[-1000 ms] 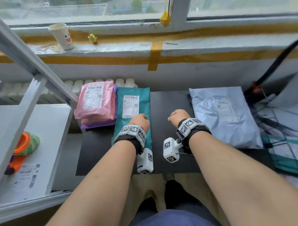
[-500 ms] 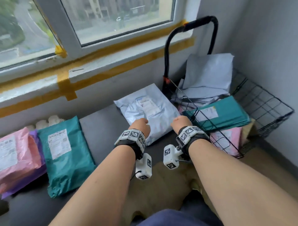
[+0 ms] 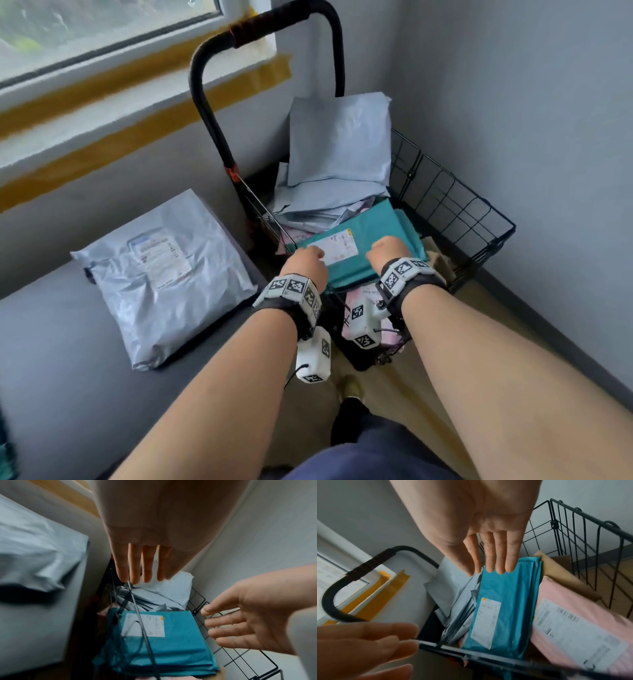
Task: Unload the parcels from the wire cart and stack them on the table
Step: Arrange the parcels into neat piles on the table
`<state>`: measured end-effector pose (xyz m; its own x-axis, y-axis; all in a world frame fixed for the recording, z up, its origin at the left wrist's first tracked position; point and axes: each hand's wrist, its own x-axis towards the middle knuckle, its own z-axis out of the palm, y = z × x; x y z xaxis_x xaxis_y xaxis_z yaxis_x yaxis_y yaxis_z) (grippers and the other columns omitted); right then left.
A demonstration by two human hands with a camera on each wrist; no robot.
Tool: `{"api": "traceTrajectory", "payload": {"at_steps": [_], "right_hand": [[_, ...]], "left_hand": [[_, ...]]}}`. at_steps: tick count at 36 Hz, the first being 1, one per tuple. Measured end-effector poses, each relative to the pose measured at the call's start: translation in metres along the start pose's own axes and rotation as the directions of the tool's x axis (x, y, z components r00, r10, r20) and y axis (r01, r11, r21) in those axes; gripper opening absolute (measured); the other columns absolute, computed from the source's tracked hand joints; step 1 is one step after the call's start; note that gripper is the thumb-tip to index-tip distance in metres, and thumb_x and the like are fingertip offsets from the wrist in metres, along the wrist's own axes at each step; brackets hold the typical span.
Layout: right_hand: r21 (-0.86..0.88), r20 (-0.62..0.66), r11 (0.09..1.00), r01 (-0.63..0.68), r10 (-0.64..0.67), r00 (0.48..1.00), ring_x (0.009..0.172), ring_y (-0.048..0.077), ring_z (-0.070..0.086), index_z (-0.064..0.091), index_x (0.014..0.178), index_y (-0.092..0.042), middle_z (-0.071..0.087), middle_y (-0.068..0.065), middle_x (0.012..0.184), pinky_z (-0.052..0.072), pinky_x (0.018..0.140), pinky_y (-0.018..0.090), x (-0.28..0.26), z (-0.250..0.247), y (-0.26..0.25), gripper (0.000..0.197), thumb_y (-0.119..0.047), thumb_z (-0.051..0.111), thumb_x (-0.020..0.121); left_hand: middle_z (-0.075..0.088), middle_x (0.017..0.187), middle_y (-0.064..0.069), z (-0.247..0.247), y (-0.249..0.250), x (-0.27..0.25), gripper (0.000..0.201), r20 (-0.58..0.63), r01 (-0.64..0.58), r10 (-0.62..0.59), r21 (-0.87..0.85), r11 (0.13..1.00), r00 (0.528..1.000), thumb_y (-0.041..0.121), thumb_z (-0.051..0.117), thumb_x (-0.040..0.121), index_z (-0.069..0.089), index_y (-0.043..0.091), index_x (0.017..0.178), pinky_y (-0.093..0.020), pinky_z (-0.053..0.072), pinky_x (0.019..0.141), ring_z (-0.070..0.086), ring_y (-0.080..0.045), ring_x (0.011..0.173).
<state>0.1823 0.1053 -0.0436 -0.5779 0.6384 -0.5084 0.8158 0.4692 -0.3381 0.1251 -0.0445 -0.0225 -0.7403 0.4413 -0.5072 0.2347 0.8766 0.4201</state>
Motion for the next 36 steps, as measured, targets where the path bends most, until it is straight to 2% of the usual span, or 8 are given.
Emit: {"api": "traceTrajectory", "payload": {"at_steps": [4, 8, 14, 18, 24, 28, 32, 36], "right_hand": [[0.006, 0.012, 0.999, -0.038, 0.038, 0.999, 0.102, 0.032, 0.057, 0.060, 0.105, -0.002, 0.061, 0.017, 0.121, 0.039, 0.075, 0.028, 0.034, -0.010, 0.027, 0.021, -0.014, 0.051, 0.091], [0.055, 0.008, 0.994, -0.094, 0.094, 0.996, 0.120, 0.034, 0.053, 0.049, 0.133, -0.007, 0.051, 0.015, 0.136, 0.044, 0.094, 0.034, 0.064, -0.017, 0.048, 0.043, -0.017, 0.056, 0.091], [0.019, 0.010, 0.994, -0.105, 0.105, 0.994, 0.114, 0.036, 0.054, 0.049, 0.127, -0.010, 0.055, 0.014, 0.128, 0.047, 0.091, 0.039, 0.100, -0.021, 0.058, 0.041, -0.018, 0.057, 0.087], [0.035, 0.069, 0.989, -0.142, 0.139, 0.988, 0.120, 0.035, 0.051, 0.038, 0.139, -0.013, 0.051, 0.013, 0.134, 0.045, 0.094, 0.039, 0.120, -0.019, 0.060, 0.053, -0.019, 0.055, 0.090], [0.037, 0.119, 0.982, -0.187, 0.182, 0.976, 0.118, 0.035, 0.053, 0.032, 0.143, -0.013, 0.053, 0.014, 0.132, 0.046, 0.094, 0.040, 0.136, -0.009, 0.058, 0.057, -0.019, 0.054, 0.091], [0.029, 0.113, 0.981, -0.191, 0.187, 0.976, 0.122, 0.033, 0.052, 0.043, 0.136, -0.009, 0.053, 0.014, 0.134, 0.044, 0.096, 0.037, 0.139, -0.005, 0.050, 0.049, -0.019, 0.057, 0.090], [0.000, 0.145, 0.993, -0.119, 0.117, 0.982, 0.111, 0.035, 0.057, 0.059, 0.113, -0.001, 0.060, 0.018, 0.122, 0.045, 0.084, 0.035, 0.138, -0.004, 0.040, 0.026, -0.013, 0.053, 0.091], [0.049, 0.149, 0.997, -0.067, 0.059, 0.987, 0.112, 0.037, 0.055, 0.055, 0.118, 0.002, 0.055, 0.020, 0.127, 0.037, 0.076, 0.032, 0.134, -0.008, 0.033, 0.028, -0.006, 0.043, 0.094]], "left_hand": [[0.042, 0.144, -0.010, 0.021, 0.028, 0.024, 0.045, 0.045, 0.022, -0.023, 0.016, 1.000, 0.999, 0.007, 0.039, 0.094, 0.046, 0.018, 0.138, -0.035, 0.040, 0.104, 0.047, -0.028, 0.127], [0.044, 0.140, -0.009, 0.037, 0.044, 0.044, 0.046, 0.033, 0.051, -0.052, 0.038, 0.998, 0.998, 0.007, 0.041, 0.093, 0.048, 0.019, 0.136, -0.038, 0.041, 0.103, 0.047, -0.028, 0.125], [0.048, 0.137, -0.007, 0.047, 0.052, 0.068, 0.046, -0.024, 0.087, -0.085, 0.102, 0.991, 0.996, 0.007, 0.040, 0.091, 0.049, 0.021, 0.134, -0.040, 0.040, 0.102, 0.045, -0.027, 0.124], [0.048, 0.136, -0.006, 0.048, 0.052, 0.083, 0.046, -0.046, 0.101, -0.096, 0.129, 0.986, 0.994, 0.007, 0.041, 0.091, 0.049, 0.021, 0.134, -0.040, 0.040, 0.102, 0.044, -0.026, 0.124], [0.049, 0.136, -0.005, 0.047, 0.050, 0.097, 0.045, -0.060, 0.133, -0.126, 0.124, 0.983, 0.990, 0.007, 0.042, 0.091, 0.051, 0.021, 0.132, -0.039, 0.039, 0.102, 0.044, -0.025, 0.125], [0.049, 0.137, -0.004, 0.046, 0.050, 0.102, 0.044, -0.073, 0.134, -0.126, 0.127, 0.983, 0.989, 0.006, 0.043, 0.091, 0.051, 0.020, 0.132, -0.038, 0.038, 0.101, 0.044, -0.025, 0.126], [0.047, 0.138, -0.004, 0.042, 0.050, 0.106, 0.047, -0.072, 0.133, -0.126, 0.112, 0.985, 0.989, 0.004, 0.043, 0.089, 0.050, 0.020, 0.133, -0.039, 0.037, 0.104, 0.042, -0.025, 0.127], [0.047, 0.138, -0.004, 0.034, 0.050, 0.108, 0.047, -0.086, 0.135, -0.127, 0.105, 0.985, 0.988, 0.004, 0.044, 0.089, 0.050, 0.020, 0.133, -0.040, 0.038, 0.104, 0.042, -0.025, 0.126]]}}
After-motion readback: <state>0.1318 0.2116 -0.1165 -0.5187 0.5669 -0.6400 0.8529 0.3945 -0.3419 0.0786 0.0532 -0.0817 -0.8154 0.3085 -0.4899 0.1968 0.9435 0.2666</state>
